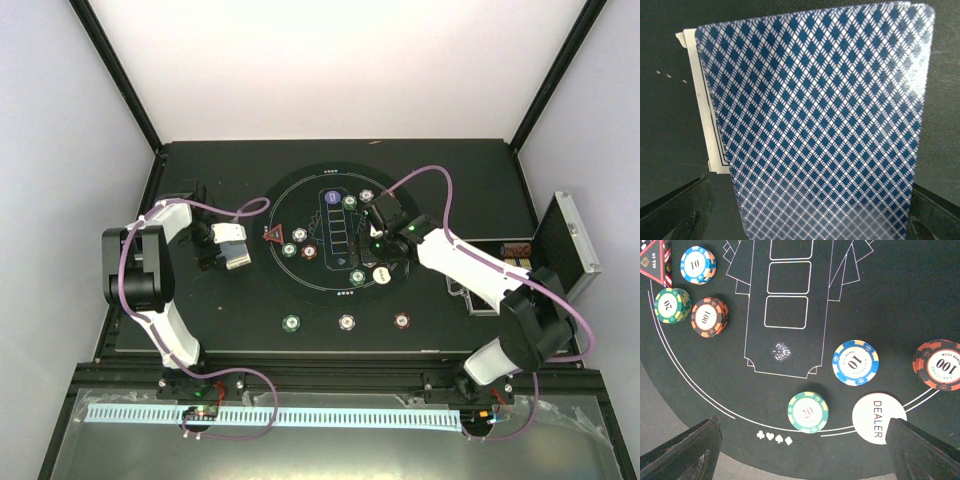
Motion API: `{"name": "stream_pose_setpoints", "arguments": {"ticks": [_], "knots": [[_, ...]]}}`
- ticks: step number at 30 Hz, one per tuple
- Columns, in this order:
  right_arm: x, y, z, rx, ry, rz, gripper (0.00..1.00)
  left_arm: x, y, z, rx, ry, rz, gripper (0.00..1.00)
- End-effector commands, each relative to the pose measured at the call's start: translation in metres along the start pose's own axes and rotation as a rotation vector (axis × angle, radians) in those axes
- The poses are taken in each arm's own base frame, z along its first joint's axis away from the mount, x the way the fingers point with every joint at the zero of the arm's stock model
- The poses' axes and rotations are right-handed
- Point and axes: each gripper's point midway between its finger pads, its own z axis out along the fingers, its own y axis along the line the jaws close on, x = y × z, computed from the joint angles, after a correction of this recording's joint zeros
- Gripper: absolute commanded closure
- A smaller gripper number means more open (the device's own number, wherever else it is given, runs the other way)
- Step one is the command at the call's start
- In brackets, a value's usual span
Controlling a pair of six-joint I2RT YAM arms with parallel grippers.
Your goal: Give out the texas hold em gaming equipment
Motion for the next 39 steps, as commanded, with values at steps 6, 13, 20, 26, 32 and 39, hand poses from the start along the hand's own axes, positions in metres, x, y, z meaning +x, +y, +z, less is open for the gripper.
{"name": "stream_pose_setpoints", "arguments": {"ticks": [6,13,20,26,32,39], "knots": [[-0.001,0.005,-0.007,-0.026,-0.022,0.004,0.08,0.002,0.0,0.011,0.001,0.01,0.014,0.01],[-0.001,0.005,-0.007,-0.03,-0.023,0.006,0.08,0.001,-0.001,0.015,0.011,0.004,0.016,0.01],[-0.001,0.007,-0.008,-0.038,-0.025,0.005,0.08,0.005,0.001,0.02,0.012,-0.004,0.002,0.01],[0.001,0.007,-0.007,-0.043,-0.02,0.006,0.08,0.006,0.0,0.022,0.019,-0.025,0.0,0.01],[0.001,0.008,-0.006,-0.049,-0.018,0.01,0.09,0.005,0.001,0.022,0.012,-0.068,-0.005,0.01],[0.0,0.01,-0.004,-0.059,-0.013,0.016,0.09,0.006,0.0,0.021,0.021,-0.095,-0.006,0.03]]}}
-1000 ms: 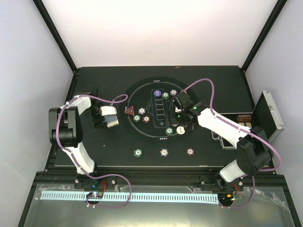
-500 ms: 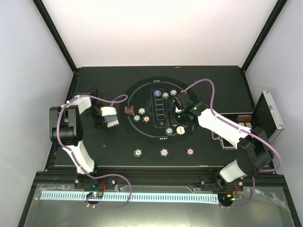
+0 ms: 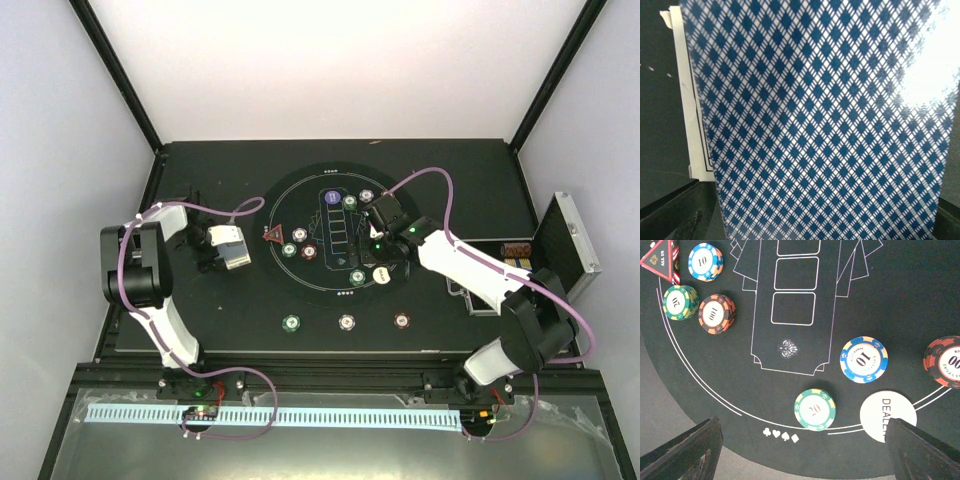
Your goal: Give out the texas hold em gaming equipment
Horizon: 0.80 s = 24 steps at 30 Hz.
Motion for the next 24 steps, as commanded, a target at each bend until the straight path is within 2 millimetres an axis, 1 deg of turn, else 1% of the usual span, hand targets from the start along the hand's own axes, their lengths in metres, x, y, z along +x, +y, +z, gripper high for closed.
{"name": "stream_pose_setpoints", "arguments": {"ticks": [1,9,15,18,24], "knots": [[-0.003,0.008,-0.004,-0.033,-0.016,0.01,0.09,-0.001,-0.001,0.006,0.007,-0.028,0.033,0.04],[0.0,0.012,-0.001,-0.056,-0.006,0.017,0.11,-0.001,-0.003,0.006,0.017,-0.032,0.046,0.08],[0.0,0.014,-0.001,-0.064,-0.007,0.013,0.12,-0.002,-0.002,0.006,0.012,-0.039,0.054,0.14],[0.0,0.016,0.0,-0.067,-0.004,0.009,0.13,-0.003,-0.002,0.006,0.011,-0.042,0.062,0.15],[0.001,0.019,0.0,-0.075,0.002,0.005,0.16,-0.003,0.0,0.005,0.004,-0.045,0.071,0.24]]}}
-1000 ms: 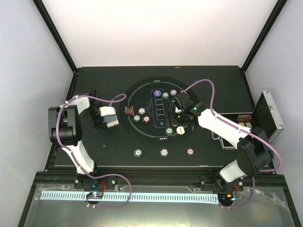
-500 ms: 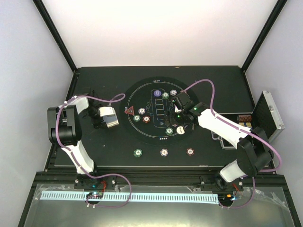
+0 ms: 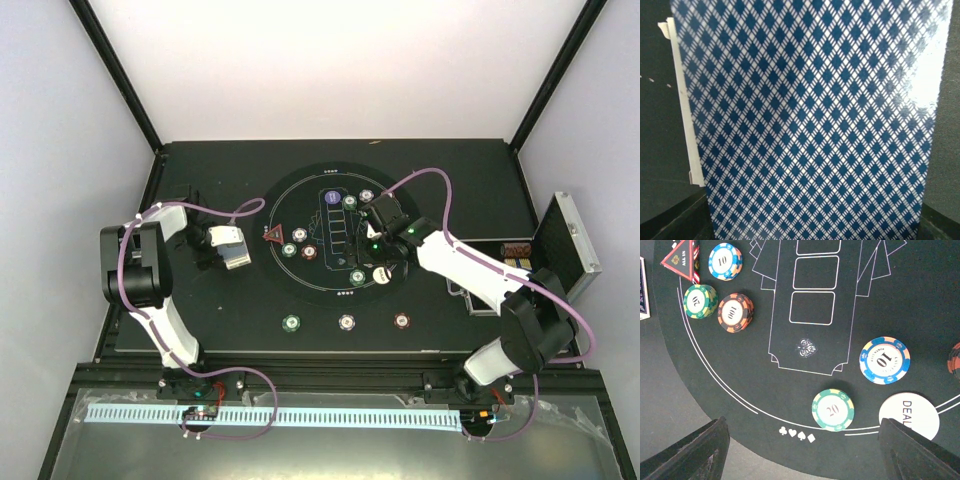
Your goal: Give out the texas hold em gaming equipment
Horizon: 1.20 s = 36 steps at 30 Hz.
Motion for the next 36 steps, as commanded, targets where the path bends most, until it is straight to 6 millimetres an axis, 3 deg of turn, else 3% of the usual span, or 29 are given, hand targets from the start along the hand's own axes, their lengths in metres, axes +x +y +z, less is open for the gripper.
{"name": "stream_pose_setpoints", "arguments": {"ticks": [1,9,14,19,22,36], "knots": [[0.001,0.006,0.0,-0.026,0.001,-0.002,0.17,-0.001,0.001,0.005,-0.002,-0.021,0.033,0.26],[0.0,0.012,0.0,-0.055,0.002,0.004,0.19,0.003,0.0,0.006,0.009,-0.005,0.038,0.49],[0.001,0.015,0.002,-0.067,0.005,0.007,0.2,0.004,-0.002,0.005,0.002,-0.006,0.047,0.69],[0.001,0.018,0.003,-0.082,0.008,0.008,0.2,0.006,-0.003,0.003,-0.007,0.004,0.051,0.79],[0.0,0.022,0.001,-0.099,0.005,0.011,0.2,0.005,0.0,-0.003,-0.026,0.003,0.048,0.97],[-0.011,0.058,-0.011,-0.29,-0.015,0.05,0.2,-0.014,-0.016,-0.058,-0.036,-0.065,0.079,0.99]]}}
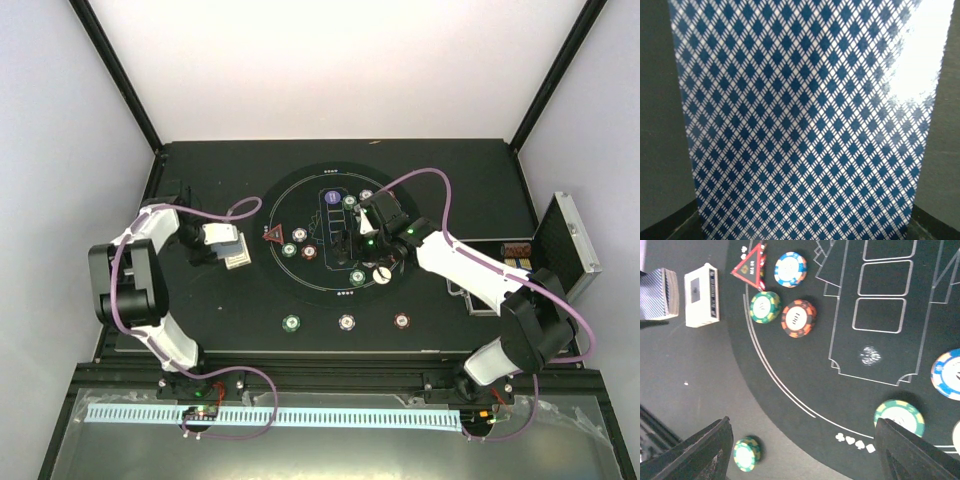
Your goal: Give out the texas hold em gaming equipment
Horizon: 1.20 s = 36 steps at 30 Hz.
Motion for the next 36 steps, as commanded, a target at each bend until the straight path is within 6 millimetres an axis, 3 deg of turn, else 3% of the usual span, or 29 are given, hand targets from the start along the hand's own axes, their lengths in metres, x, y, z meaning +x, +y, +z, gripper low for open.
{"name": "stream_pose_setpoints", "arguments": {"ticks": [1,7,13,17,23,36], "knots": [[-0.006,0.028,-0.005,-0.13,-0.016,0.017,0.2,-0.016,-0.014,-0.026,0.032,-0.069,0.036,0.98],[-0.013,0.079,-0.01,-0.374,-0.017,0.052,0.2,-0.052,-0.037,-0.057,0.061,-0.171,0.085,0.98],[-0.013,0.132,-0.002,-0.576,0.018,0.1,0.2,-0.096,-0.066,-0.081,0.084,-0.249,0.149,0.98],[-0.004,0.156,0.007,-0.635,0.056,0.096,0.21,-0.121,-0.08,-0.097,0.085,-0.323,0.202,0.99],[0.003,0.172,0.013,-0.678,0.079,0.105,0.24,-0.136,-0.088,-0.104,0.084,-0.338,0.233,0.98],[-0.002,0.187,0.028,-0.733,0.096,0.141,0.28,-0.138,-0.091,-0.104,0.081,-0.327,0.243,0.99]]}}
